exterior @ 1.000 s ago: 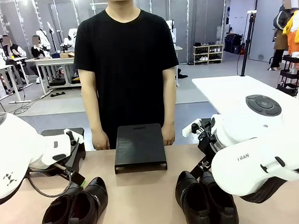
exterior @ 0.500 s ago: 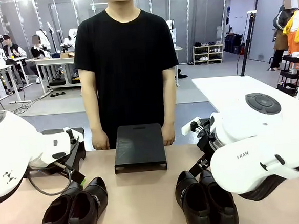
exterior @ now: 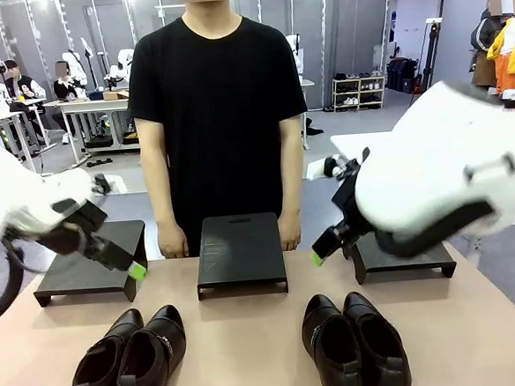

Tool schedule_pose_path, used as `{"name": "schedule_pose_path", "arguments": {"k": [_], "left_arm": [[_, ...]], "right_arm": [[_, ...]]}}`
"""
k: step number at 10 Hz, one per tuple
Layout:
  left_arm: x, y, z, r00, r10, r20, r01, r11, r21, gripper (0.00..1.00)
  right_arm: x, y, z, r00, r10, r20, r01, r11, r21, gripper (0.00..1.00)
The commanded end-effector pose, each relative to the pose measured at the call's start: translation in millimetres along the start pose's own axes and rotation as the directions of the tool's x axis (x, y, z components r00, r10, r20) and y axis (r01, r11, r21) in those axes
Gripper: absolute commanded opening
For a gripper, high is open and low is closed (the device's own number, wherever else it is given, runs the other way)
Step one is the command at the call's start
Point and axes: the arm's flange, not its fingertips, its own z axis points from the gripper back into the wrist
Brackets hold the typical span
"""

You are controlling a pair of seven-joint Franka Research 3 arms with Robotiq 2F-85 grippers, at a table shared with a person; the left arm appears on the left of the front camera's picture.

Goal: Place the shoes on the stand as instructed by the person.
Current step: Pick up one pair of Shoes and place it on the Shoes Stand indicated by the person.

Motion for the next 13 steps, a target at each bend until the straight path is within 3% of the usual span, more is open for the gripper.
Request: {"name": "schedule_pose_path", "arguments": {"k": [1, 2, 4, 5, 7, 9, 13], "left_arm": [[-7, 23, 31, 0.999, 0.030, -0.027, -0.034, 0.983, -0.182, 1.00], [-16, 30, 44, 0.999, 0.026, -0.024, -0.032, 0.964, -0.265, 1.00], [-43, 52, 73, 0.998, 0.067, 0.019, -0.052, 0.899, -0.436, 1.00], [-65, 68, 91, 0.988, 0.117, 0.097, -0.048, 0.843, -0.536, 1.00], [-106, 100, 117, 0.955, 0.226, 0.193, -0.072, 0.808, -0.585, 1.00], [-161, 131, 152, 0.890, 0.353, 0.288, -0.104, 0.774, -0.625, 1.00], [-300, 160, 213, 0.674, 0.589, 0.446, -0.243, 0.747, -0.618, 1.00]], "right_arm": [[-7, -36, 34, 0.995, -0.085, -0.053, 0.095, 0.973, 0.213, 1.00], [-16, -52, 52, 0.990, -0.116, -0.081, 0.136, 0.935, 0.328, 1.00], [-43, -88, 84, 0.992, -0.126, -0.029, 0.124, 0.858, 0.499, 1.00], [-64, -114, 102, 0.979, -0.203, 0.004, 0.162, 0.796, 0.583, 1.00], [-108, -159, 129, 0.940, -0.340, 0.029, 0.221, 0.670, 0.709, 1.00], [-160, -195, 156, 0.892, -0.448, 0.062, 0.248, 0.601, 0.759, 1.00], [-287, -236, 205, 0.698, -0.687, 0.202, 0.305, 0.541, 0.784, 1.00]]}}
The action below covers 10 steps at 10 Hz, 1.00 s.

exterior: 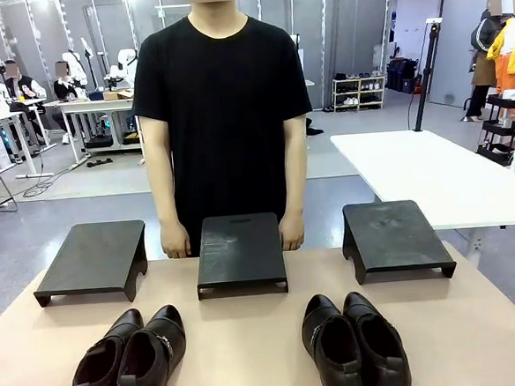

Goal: Place the shoes on the stand as instructed by the person.
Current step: Pick up one pair of Shoes and place it on the Shoes Stand indicated by the person.

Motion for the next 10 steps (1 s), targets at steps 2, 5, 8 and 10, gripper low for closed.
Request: {"name": "schedule_pose_path", "arguments": {"k": [2, 5, 8, 10], "left_arm": [[-35, 2, 59, 0.981, 0.076, 0.176, -0.086, 0.995, 0.046, 1.00], [-50, -2, 78, 0.955, 0.158, 0.251, -0.190, 0.976, 0.106, 1.00], [-52, 1, 83, 0.972, 0.082, 0.218, -0.104, 0.991, 0.087, 1.00], [-52, 1, 83, 0.972, 0.082, 0.218, -0.104, 0.991, 0.087, 1.00]], "right_arm": [[-29, -8, 36, 0.988, -0.037, 0.152, 0.039, 0.999, -0.009, 1.00], [-43, -9, 46, 0.990, -0.050, 0.134, 0.060, 0.995, -0.078, 1.00], [-41, -9, 54, 0.986, -0.057, 0.154, 0.063, 0.997, -0.040, 1.00], [-41, -9, 54, 0.986, -0.057, 0.154, 0.063, 0.997, -0.040, 1.00]]}}
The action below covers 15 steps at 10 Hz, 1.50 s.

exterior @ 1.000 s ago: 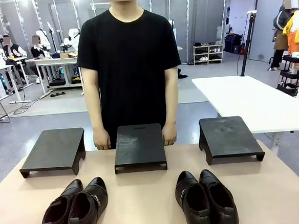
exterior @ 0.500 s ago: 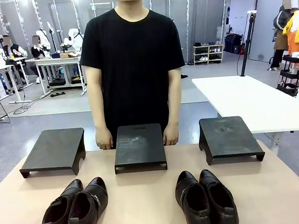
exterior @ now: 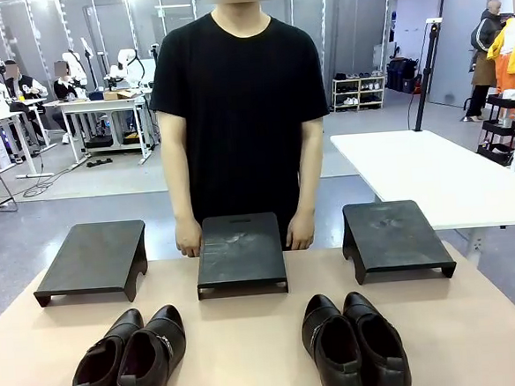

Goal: Place the shoes on the stand as instructed by the person.
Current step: Pick up one pair of Shoes and place it on the Shoes Stand indicated by the person.

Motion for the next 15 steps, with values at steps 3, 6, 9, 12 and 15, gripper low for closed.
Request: {"name": "schedule_pose_path", "arguments": {"k": [3, 6, 9, 12, 15], "left_arm": [[0.4, 0.6, -0.4, 1.000, -0.016, -0.001, 0.016, 1.000, -0.011, 1.00], [0.4, 0.6, -0.4, 1.000, -0.016, -0.001, 0.016, 1.000, -0.011, 1.00], [0.4, 0.6, -0.4, 1.000, -0.016, -0.001, 0.016, 1.000, -0.011, 1.00], [0.4, 0.6, -0.4, 1.000, -0.016, -0.001, 0.016, 1.000, -0.011, 1.00], [0.4, 0.6, -0.4, 1.000, -0.016, -0.001, 0.016, 1.000, -0.011, 1.00]], "right_arm": [[-0.1, 2.4, 2.3, 1.000, 0.007, 0.015, -0.008, 1.000, 0.019, 1.00], [-0.1, 2.4, 2.3, 1.000, 0.007, 0.015, -0.008, 1.000, 0.019, 1.00], [-0.1, 2.4, 2.3, 1.000, 0.007, 0.015, -0.008, 1.000, 0.019, 1.00], [-0.1, 2.4, 2.3, 1.000, 0.007, 0.015, -0.008, 1.000, 0.019, 1.00], [-0.1, 2.4, 2.3, 1.000, 0.007, 0.015, -0.008, 1.000, 0.019, 1.00]]}}
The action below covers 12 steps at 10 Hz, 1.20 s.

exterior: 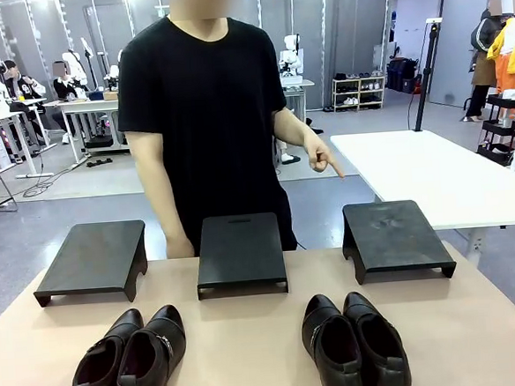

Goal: Place the shoes on the stand as instructed by the person.
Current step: Pick up one pair of Shoes and place it on the Shoes Stand indicated by the person.

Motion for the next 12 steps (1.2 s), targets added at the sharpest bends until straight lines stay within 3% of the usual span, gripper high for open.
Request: {"name": "schedule_pose_path", "arguments": {"k": [1, 7, 9, 12], "left_arm": [[0, 1, 0, 1.000, -0.016, -0.001, 0.016, 1.000, -0.011, 1.00], [0, 1, 0, 1.000, -0.016, -0.001, 0.016, 1.000, -0.011, 1.00], [0, 1, 0, 1.000, -0.016, -0.001, 0.016, 1.000, -0.011, 1.00], [0, 1, 0, 1.000, -0.016, -0.001, 0.016, 1.000, -0.011, 1.00]], "right_arm": [[0, 2, 2, 1.000, 0.007, 0.014, -0.007, 1.000, 0.016, 1.00], [0, 0, 0, 1.000, 0.000, 0.000, 0.000, 1.000, 0.000, 1.00], [9, 29, -24, 0.996, -0.006, -0.092, 0.001, 0.998, -0.056, 1.00], [23, 81, -112, 0.957, -0.065, -0.283, 0.007, 0.979, -0.203, 1.00]]}}
